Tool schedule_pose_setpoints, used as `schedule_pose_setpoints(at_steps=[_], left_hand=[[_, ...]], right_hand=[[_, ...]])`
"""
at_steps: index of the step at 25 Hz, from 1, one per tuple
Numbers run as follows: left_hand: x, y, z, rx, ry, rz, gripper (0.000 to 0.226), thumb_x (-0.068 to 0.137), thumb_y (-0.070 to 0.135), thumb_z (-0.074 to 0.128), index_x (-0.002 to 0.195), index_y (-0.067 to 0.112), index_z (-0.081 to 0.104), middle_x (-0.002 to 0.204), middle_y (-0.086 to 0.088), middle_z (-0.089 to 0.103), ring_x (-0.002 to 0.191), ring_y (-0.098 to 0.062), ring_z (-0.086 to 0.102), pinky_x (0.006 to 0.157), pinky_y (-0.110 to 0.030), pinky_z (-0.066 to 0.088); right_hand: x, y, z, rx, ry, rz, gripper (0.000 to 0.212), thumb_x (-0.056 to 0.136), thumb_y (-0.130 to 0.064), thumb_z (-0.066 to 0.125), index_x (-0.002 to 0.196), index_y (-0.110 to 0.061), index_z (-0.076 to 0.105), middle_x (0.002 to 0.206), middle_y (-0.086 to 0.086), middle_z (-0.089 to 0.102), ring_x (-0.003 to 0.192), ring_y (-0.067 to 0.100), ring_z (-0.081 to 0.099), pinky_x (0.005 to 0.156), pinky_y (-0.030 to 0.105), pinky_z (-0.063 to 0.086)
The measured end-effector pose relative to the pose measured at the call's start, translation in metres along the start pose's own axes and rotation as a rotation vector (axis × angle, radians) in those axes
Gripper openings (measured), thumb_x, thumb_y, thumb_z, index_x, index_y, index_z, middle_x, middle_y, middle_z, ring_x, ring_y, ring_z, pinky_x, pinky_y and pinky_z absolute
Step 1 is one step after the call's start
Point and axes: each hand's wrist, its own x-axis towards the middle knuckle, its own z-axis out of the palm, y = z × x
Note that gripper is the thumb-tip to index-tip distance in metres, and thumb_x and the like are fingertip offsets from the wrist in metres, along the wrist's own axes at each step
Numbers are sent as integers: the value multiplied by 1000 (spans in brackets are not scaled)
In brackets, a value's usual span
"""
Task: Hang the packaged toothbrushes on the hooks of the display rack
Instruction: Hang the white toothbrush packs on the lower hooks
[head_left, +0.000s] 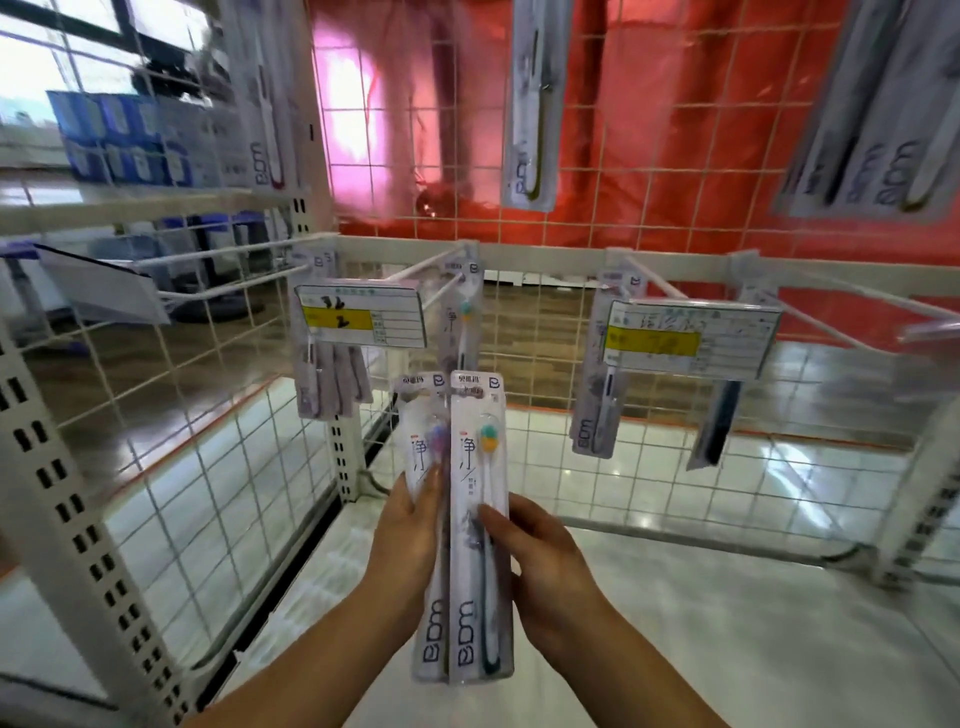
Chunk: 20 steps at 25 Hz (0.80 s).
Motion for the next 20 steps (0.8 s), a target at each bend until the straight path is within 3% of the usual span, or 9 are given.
schedule_pose_setpoints(at_steps=[5, 9, 12, 14, 17, 20], left_hand=[[28, -8, 0, 113, 73, -48, 33, 92, 50, 42, 112, 29, 59, 96, -4, 73, 83, -24, 71, 78, -46, 57], [43, -6, -9, 84, 107, -43, 30, 91, 46, 47, 111, 29, 61, 95, -8, 74, 83, -30, 71, 80, -53, 55], [46, -3, -24, 91, 95, -53, 23, 94, 37, 45, 97, 23, 63, 76, -2, 75, 65, -21, 72, 60, -37, 58], [45, -1, -34, 103, 80, -84, 23, 96, 30, 43, 89, 17, 61, 66, -1, 73, 54, -17, 69, 48, -28, 55], [42, 3, -46, 130, 103, -114, 29, 94, 29, 45, 85, 9, 63, 64, -7, 72, 50, -20, 68, 45, -27, 55], [33, 9, -54, 138, 90, -127, 27, 94, 33, 45, 92, 12, 61, 67, -5, 73, 48, -17, 68, 38, -20, 50]], right_hand=[[22, -4, -3, -83, 63, -1, 20, 83, -17, 68, 103, -13, 67, 93, 4, 74, 85, 21, 71, 75, 33, 58], [40, -13, -9, -36, 45, -37, 20, 85, -15, 65, 104, -11, 65, 91, 8, 74, 79, 23, 71, 67, 32, 59], [51, -27, -8, -129, 17, -132, 19, 87, -21, 63, 105, -18, 63, 92, 2, 73, 81, 20, 71, 67, 33, 59], [61, -40, -3, -247, 32, -209, 19, 87, -24, 62, 106, -24, 60, 93, -5, 69, 80, 13, 69, 64, 26, 56], [80, -58, 10, -225, 23, -320, 22, 86, -15, 64, 98, -30, 54, 98, -11, 64, 80, 6, 65, 63, 19, 53], [95, -70, 17, -184, 12, -373, 31, 86, -11, 63, 100, -35, 49, 98, -16, 59, 83, 6, 64, 71, 25, 56]])
